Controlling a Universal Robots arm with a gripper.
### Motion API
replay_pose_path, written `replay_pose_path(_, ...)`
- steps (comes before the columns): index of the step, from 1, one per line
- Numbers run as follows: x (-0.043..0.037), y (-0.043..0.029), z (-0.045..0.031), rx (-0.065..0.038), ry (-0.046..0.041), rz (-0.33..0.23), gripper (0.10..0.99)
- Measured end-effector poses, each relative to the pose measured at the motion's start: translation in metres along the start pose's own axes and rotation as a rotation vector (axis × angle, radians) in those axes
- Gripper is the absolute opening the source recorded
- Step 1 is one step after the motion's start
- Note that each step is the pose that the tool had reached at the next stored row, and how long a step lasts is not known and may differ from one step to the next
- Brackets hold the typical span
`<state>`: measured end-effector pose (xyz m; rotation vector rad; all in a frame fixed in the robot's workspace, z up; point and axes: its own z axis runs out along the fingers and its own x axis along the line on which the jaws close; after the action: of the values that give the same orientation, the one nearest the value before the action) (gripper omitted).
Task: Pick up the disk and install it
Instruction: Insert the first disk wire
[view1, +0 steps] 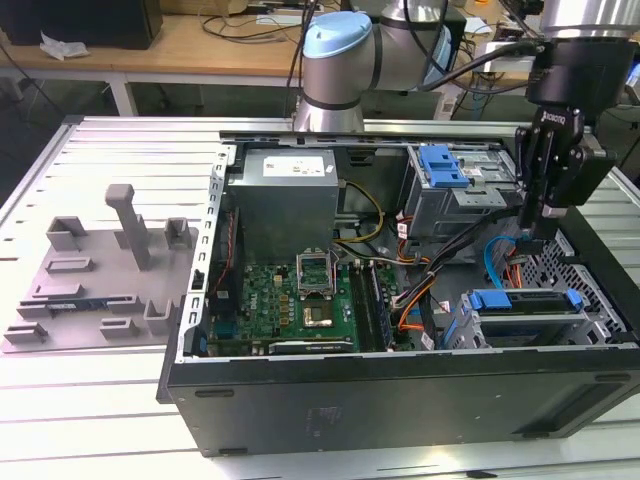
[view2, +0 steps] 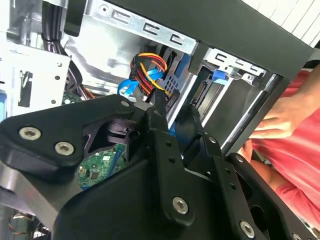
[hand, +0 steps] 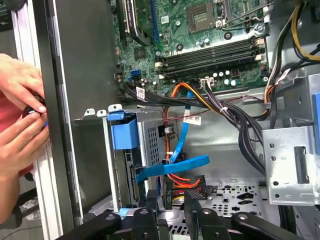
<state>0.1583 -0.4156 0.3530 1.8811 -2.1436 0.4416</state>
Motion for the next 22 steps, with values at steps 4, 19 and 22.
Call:
replay_pose_path(4,-0.0009,0.0021,0.0014,0.009,0.0264,0.002,0.353)
replay_pose_path(19,-0.0079,0.0031,0.0096,0.01,0.0379,-0.001,0.353)
replay_pose_path(22,-0.0082,0.0031,0.0104,0.01,0.039,-0.002,0.353)
